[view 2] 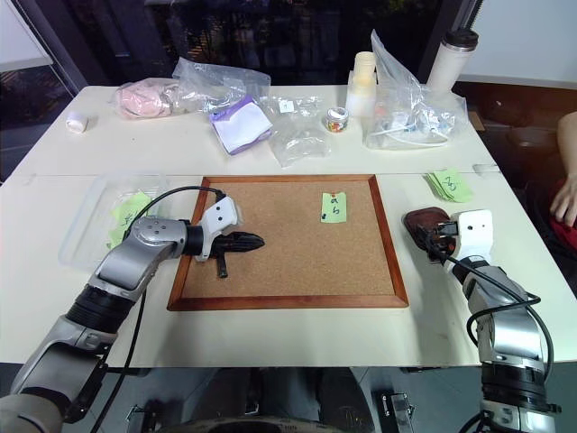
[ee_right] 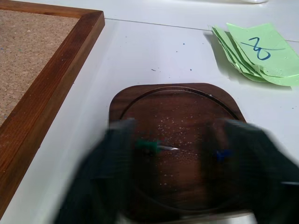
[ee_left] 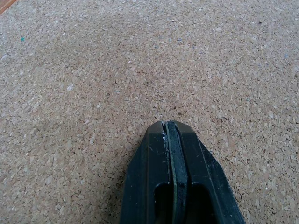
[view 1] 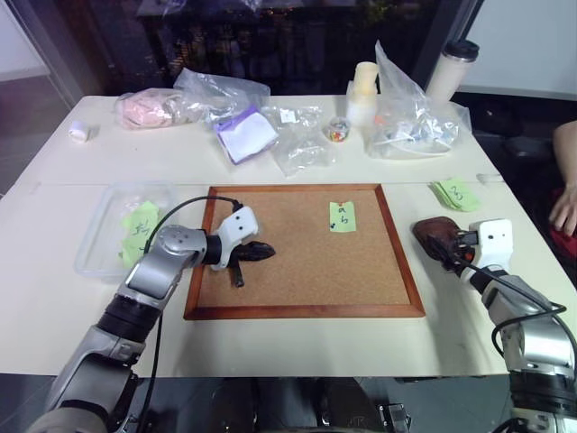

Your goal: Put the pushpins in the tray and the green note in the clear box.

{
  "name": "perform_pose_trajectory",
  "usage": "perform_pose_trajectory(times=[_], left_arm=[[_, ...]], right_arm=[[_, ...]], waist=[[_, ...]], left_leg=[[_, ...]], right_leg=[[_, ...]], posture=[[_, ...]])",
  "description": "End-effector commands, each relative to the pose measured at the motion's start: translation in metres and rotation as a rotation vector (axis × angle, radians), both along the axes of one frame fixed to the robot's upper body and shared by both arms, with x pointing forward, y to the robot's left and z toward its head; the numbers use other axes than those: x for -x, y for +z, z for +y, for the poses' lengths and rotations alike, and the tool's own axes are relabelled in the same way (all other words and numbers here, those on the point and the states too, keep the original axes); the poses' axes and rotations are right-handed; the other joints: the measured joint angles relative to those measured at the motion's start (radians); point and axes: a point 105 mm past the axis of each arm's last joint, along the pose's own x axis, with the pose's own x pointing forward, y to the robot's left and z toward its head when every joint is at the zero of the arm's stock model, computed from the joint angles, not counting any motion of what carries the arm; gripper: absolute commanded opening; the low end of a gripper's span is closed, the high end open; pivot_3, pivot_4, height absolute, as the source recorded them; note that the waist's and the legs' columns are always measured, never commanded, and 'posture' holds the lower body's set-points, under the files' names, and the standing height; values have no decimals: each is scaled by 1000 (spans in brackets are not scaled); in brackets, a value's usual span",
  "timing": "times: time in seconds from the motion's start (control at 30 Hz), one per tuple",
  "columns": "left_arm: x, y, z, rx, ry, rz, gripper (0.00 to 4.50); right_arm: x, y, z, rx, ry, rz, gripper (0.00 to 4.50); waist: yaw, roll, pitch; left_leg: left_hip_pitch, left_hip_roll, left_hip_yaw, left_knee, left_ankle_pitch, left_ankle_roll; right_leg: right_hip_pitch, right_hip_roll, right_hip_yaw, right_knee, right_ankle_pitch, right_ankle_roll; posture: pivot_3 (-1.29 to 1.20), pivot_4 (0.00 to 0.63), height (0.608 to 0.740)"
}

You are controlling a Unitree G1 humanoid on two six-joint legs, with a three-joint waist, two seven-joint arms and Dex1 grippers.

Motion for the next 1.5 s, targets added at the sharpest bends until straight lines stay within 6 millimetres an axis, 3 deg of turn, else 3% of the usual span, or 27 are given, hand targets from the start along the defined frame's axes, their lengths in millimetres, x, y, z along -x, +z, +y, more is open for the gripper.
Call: perform_pose_trajectory(times=[0.03,0.33,0.6,0.8,0.83,0.93,1.0,1.1,1.27,1.5], left_arm=[[-1,-18,8,-46,50,43,0],[-1,-19,7,-42,51,43,0],[1,-21,7,-44,54,43,0],[1,-22,8,-46,60,44,0],[1,-22,9,-47,61,44,0],[1,-23,9,-53,61,42,0],[0,-23,8,-54,58,43,0],[-1,-24,8,-59,58,43,0],[-1,-24,11,-63,65,42,0],[4,-26,10,-59,71,51,0]], right_arm=[[-1,17,-5,13,-10,-64,4470],[0,29,3,-92,14,-116,4470],[-5,59,-1,-483,-36,-224,4470],[-7,68,9,-542,7,-226,4470],[-8,69,13,-508,22,-221,4470],[-23,58,71,-128,266,-136,4470],[-36,54,100,-111,362,-134,4470],[-55,47,126,-87,437,-134,4470],[-74,42,150,-55,510,-143,4470],[-85,34,163,-51,563,-126,4470]], waist=[[0,0,0],[2,0,0],[3,0,0],[2,1,0],[2,1,0],[-2,2,0],[-8,2,0],[0,2,0],[5,2,0],[-3,2,0]], left_leg=[[0,0,0,0,0,0],[0,0,0,0,0,0],[0,1,0,0,0,0],[0,1,0,0,0,0],[0,1,0,0,0,0],[0,1,0,-1,0,0],[0,1,0,-1,0,0],[0,1,0,-1,0,0],[-3,0,0,-1,0,1],[-2,1,0,-1,0,1]], right_leg=[[0,0,0,0,0,0],[0,0,0,0,0,0],[0,-1,0,0,0,0],[0,-1,0,0,0,0],[0,-1,0,-1,0,0],[0,-1,0,-1,0,0],[-1,0,0,-1,-1,-2],[-1,1,0,0,-1,-2],[-1,-1,-1,-3,0,0],[-1,0,-1,-3,0,0]], posture=[[0,150,734],[0,150,734],[0,150,734],[0,150,734],[0,150,734],[0,150,734],[0,150,734],[0,150,734],[0,150,734],[0,150,734]])
